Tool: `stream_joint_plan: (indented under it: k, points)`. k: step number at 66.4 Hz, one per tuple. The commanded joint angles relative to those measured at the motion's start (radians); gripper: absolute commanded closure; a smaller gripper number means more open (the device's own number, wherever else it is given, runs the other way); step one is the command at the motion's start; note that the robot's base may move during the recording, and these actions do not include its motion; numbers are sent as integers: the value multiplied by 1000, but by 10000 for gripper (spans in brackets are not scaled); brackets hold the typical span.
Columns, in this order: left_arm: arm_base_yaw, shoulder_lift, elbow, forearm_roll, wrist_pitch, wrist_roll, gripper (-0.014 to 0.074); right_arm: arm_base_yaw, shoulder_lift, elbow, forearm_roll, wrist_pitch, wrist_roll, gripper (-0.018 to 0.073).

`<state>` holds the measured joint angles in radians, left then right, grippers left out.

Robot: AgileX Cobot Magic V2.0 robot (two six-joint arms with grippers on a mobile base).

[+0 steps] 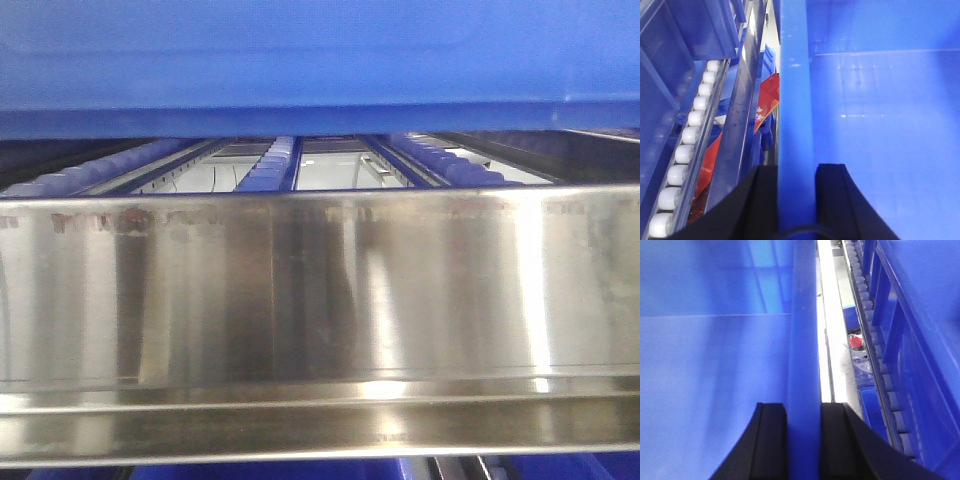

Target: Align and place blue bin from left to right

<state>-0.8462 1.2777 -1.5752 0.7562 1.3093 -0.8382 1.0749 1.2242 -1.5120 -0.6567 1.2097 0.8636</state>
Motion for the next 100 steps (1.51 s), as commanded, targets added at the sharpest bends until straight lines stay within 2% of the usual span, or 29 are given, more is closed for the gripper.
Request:
stream_joint_plan:
  k: [1,19,24,32,47,63,72,77,88,100]
  points:
    - [-14,-5,-17,16,-104,-4,707,15,-3,-9,-2,-306,-3,639]
    - [-14,-5,-17,16,-106,-4,707,15,-3,-9,-2,-300,-3,639]
    - [-14,-5,-17,16,-106,-4,707,15,-3,-9,25,-275,-3,639]
    - [-14,-5,-17,16,-106,-4,707,15,-3,-9,63,-177,-3,639]
    - [-14,-5,-17,16,-106,-4,707,15,-3,-9,65,11,-3,639]
    - [-14,-5,-17,3,-106,-4,707,15,-3,-9,60,-34,-3,639]
    - [-12,-5,-24,-53,-96,-4,707,15,1,-9,60,-61,-3,638]
    - [9,-5,-34,-102,-105,-4,707,13,13,-10,51,-55,-3,635]
    - [117,-5,-33,-198,-157,3,707,-9,76,-19,31,-72,15,635]
    - [266,-3,-33,-364,-253,132,707,-61,163,-85,33,-102,31,637]
